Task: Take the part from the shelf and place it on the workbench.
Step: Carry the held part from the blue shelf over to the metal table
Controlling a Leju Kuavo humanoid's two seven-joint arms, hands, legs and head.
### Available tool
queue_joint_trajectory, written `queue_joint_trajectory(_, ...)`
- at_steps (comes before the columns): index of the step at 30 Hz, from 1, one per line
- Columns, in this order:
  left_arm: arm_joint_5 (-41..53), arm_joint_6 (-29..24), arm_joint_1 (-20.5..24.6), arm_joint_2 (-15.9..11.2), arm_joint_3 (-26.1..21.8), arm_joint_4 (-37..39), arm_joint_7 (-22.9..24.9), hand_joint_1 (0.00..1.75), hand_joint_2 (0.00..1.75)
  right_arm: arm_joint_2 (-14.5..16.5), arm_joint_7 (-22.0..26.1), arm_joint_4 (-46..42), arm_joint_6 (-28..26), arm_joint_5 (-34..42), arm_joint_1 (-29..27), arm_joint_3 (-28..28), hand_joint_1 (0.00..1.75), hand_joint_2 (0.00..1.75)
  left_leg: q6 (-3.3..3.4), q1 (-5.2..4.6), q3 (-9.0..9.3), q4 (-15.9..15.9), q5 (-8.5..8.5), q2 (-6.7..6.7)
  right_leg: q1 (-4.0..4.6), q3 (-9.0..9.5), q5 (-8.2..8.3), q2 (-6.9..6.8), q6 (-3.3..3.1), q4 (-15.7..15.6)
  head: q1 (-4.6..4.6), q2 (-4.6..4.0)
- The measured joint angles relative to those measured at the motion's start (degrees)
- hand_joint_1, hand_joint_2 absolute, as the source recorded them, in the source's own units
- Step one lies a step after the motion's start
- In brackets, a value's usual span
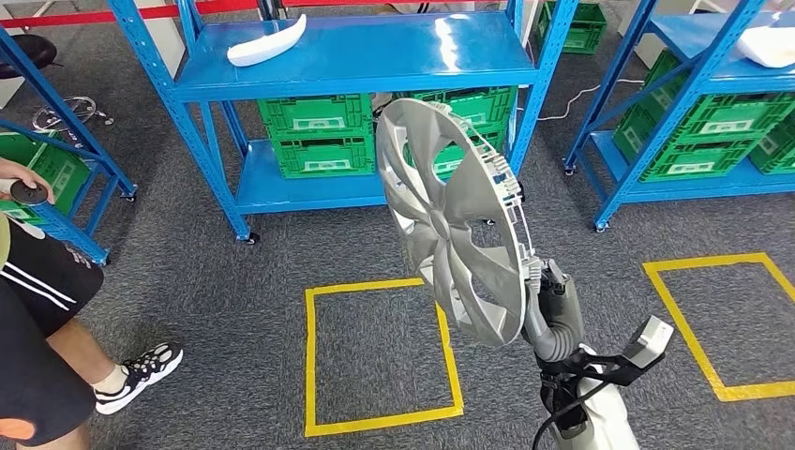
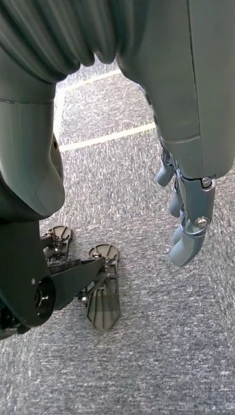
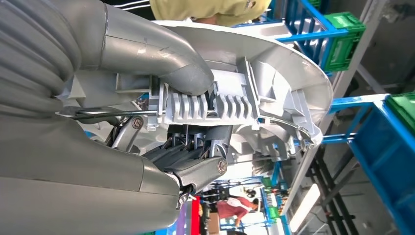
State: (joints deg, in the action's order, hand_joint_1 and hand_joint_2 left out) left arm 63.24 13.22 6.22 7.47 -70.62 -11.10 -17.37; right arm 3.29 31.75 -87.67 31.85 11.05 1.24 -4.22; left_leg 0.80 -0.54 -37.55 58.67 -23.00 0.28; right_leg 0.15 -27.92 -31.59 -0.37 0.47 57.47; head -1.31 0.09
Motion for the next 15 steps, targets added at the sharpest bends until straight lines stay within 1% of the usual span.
queue_joint_trajectory(1,0.04,0.01,-0.03,-0.03,0.00,0.00,0.00,0.00,1.75,0.01,0.08,0.02,-0.03,0.10,-0.02,-0.02,1.75,1.75,-0.38,0.02,-0.08,-0.21,0.56,0.00,0.00,-0.25,0.39,0.01,-0.30,-0.29,-0.04,0.00)
queue_joint_trajectory(2,0.09,0.05,-0.09,-0.11,0.00,-0.01,-0.02,0.00,1.75,0.02,0.08,0.04,-0.08,0.18,0.00,-0.05,1.75,1.75,-0.74,0.08,-0.25,-0.25,0.75,-0.06,-0.10,-0.66,0.96,-0.07,-0.66,-0.48,-0.14,0.00)
queue_joint_trajectory(3,0.18,0.13,-0.15,-0.19,0.00,-0.01,-0.03,0.00,1.75,0.04,0.05,0.04,-0.19,0.26,0.02,-0.08,1.75,1.75,-1.11,0.10,-0.62,0.24,0.03,-0.15,-0.27,-1.17,1.59,-0.14,-1.07,-0.60,-0.08,0.00)
queue_joint_trajectory(4,0.34,0.24,-0.22,-0.27,0.00,-0.01,-0.05,0.00,1.75,0.08,-0.01,0.04,-0.32,0.29,0.00,-0.10,1.75,1.75,-1.47,0.16,-1.19,1.69,-1.73,-0.24,-0.47,-1.74,2.27,-0.22,-1.43,-0.76,0.04,0.00)
queue_joint_trajectory(5,0.51,0.37,-0.26,-0.37,0.00,-0.01,-0.08,0.00,1.75,0.15,-0.07,0.04,-0.54,0.25,-0.05,-0.13,1.75,1.75,-1.79,0.31,-1.96,4.23,-4.41,-0.31,-0.57,-2.41,2.90,-0.29,-1.66,-0.81,0.16,0.00)
queue_joint_trajectory(6,0.74,0.50,-0.27,-0.43,0.00,0.00,-0.09,0.00,1.75,0.22,-0.11,0.04,-0.81,0.14,-0.17,-0.14,1.75,1.75,-2.09,0.44,-2.83,7.64,-7.38,-0.31,-0.59,-3.14,3.48,-0.28,-1.80,-0.77,0.31,0.00)
queue_joint_trajectory(7,0.94,0.63,-0.28,-0.49,0.00,0.00,-0.10,0.00,1.75,0.31,-0.14,0.04,-1.06,-0.07,-0.35,-0.14,1.75,1.75,-2.34,0.60,-3.50,11.23,-9.62,-0.30,-0.59,-3.91,4.07,-0.29,-1.81,-0.70,0.39,0.00)
queue_joint_trajectory(8,1.07,0.73,-0.28,-0.57,0.00,0.00,-0.07,0.00,1.75,0.40,-0.13,0.03,-1.29,-0.34,-0.62,-0.14,1.75,1.75,-2.54,0.73,-3.68,13.99,-10.67,-0.29,-0.59,-4.69,4.65,-0.30,-1.74,-0.59,0.42,0.00)
queue_joint_trajectory(9,1.19,0.80,-0.29,-0.64,0.00,0.00,0.01,0.00,1.75,0.48,-0.11,0.01,-1.45,-0.62,-0.94,-0.14,1.75,1.75,-2.67,0.82,-3.08,15.21,-10.43,-0.29,-0.60,-5.50,5.21,-0.31,-1.64,-0.42,0.44,0.00)
queue_joint_trajectory(10,1.31,0.84,-0.30,-0.74,0.01,0.00,0.16,0.00,1.75,0.53,-0.10,-0.03,-1.59,-0.90,-1.31,-0.13,1.75,1.75,-2.72,0.91,-1.53,14.46,-9.22,-0.28,-0.63,-6.31,5.72,-0.32,-1.50,-0.21,0.47,0.00)
queue_joint_trajectory(11,1.47,0.84,-0.30,-0.84,0.06,0.00,0.36,0.00,1.75,0.60,-0.10,-0.10,-1.77,-1.14,-1.70,-0.12,1.75,1.75,-2.70,0.98,0.94,11.80,-7.75,-0.28,-0.66,-7.05,6.17,-0.33,-1.31,0.03,0.49,0.00)
queue_joint_trajectory(12,1.67,0.84,-0.28,-0.92,0.17,0.00,0.61,0.00,1.75,0.65,-0.10,-0.26,-1.94,-1.33,-2.07,-0.10,1.75,1.75,-2.58,1.00,3.88,7.86,-7.14,-0.32,-0.66,-7.74,6.57,-0.32,-1.07,0.26,0.51,0.00)
queue_joint_trajectory(13,1.86,0.83,-0.25,-1.00,0.34,-0.01,0.85,0.00,1.75,0.72,-0.11,-0.49,-2.11,-1.56,-2.41,-0.09,1.75,1.75,-2.36,0.92,6.64,3.83,-7.18,-0.41,-0.64,-8.29,6.97,-0.33,-0.78,0.46,0.49,0.00)
queue_joint_trajectory(14,2.02,0.81,-0.24,-1.04,0.54,-0.01,1.04,0.00,1.75,0.78,-0.13,-0.77,-2.24,-1.73,-2.76,-0.07,1.75,1.75,-2.07,0.81,8.49,0.78,-7.59,-0.49,-0.62,-8.65,7.42,-0.35,-0.47,0.56,0.48,0.00)
queue_joint_trajectory(15,2.10,0.80,-0.25,-1.08,0.70,-0.01,1.21,0.00,1.75,0.83,-0.14,-1.08,-2.33,-1.86,-3.14,-0.02,1.75,1.75,-1.73,0.63,9.35,-0.96,-8.14,-0.57,-0.62,-8.90,7.91,-0.38,-0.13,0.54,0.45,0.00)
